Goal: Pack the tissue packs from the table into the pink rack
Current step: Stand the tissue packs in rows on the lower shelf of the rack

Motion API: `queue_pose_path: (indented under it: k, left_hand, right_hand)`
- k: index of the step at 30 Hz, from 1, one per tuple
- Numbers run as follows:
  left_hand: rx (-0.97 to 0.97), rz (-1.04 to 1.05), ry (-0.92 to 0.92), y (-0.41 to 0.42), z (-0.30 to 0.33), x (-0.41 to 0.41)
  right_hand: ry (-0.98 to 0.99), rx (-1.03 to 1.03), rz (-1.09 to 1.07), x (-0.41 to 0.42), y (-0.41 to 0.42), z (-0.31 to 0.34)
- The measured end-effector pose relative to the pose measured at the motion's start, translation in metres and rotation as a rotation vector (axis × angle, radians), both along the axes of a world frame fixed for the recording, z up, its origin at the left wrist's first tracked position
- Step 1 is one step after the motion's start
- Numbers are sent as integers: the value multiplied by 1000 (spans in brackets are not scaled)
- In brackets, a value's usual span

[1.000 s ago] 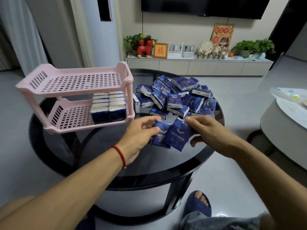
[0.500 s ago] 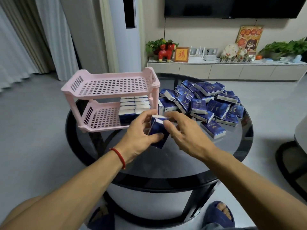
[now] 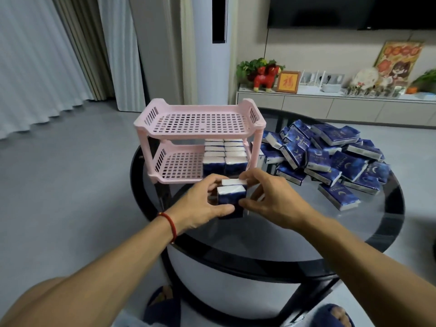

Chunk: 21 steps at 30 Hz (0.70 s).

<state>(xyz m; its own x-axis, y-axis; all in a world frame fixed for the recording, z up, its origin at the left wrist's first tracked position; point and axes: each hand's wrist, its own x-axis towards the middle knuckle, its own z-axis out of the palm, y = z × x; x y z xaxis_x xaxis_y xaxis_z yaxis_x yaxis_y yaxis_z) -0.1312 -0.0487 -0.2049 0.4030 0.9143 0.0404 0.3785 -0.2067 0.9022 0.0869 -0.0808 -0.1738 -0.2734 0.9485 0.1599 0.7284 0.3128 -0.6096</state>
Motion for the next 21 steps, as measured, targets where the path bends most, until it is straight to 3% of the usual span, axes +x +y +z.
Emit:
queue_pose_path:
  k: [3,7,14,21]
  left_hand:
    - [16,72,-4,5,6,-14]
    - [32,244,-32,13,24,-39]
    - [235,583,66,31,28,-43]
    - [178,723,143,63,26,-9]
  right_hand:
    - [35,6,-82,-4,9,1]
    - [130,94,-501,3,36,-1]
    - [81,105,-480,-12,60,-1]
    - [94,89,-520,-3,69,0]
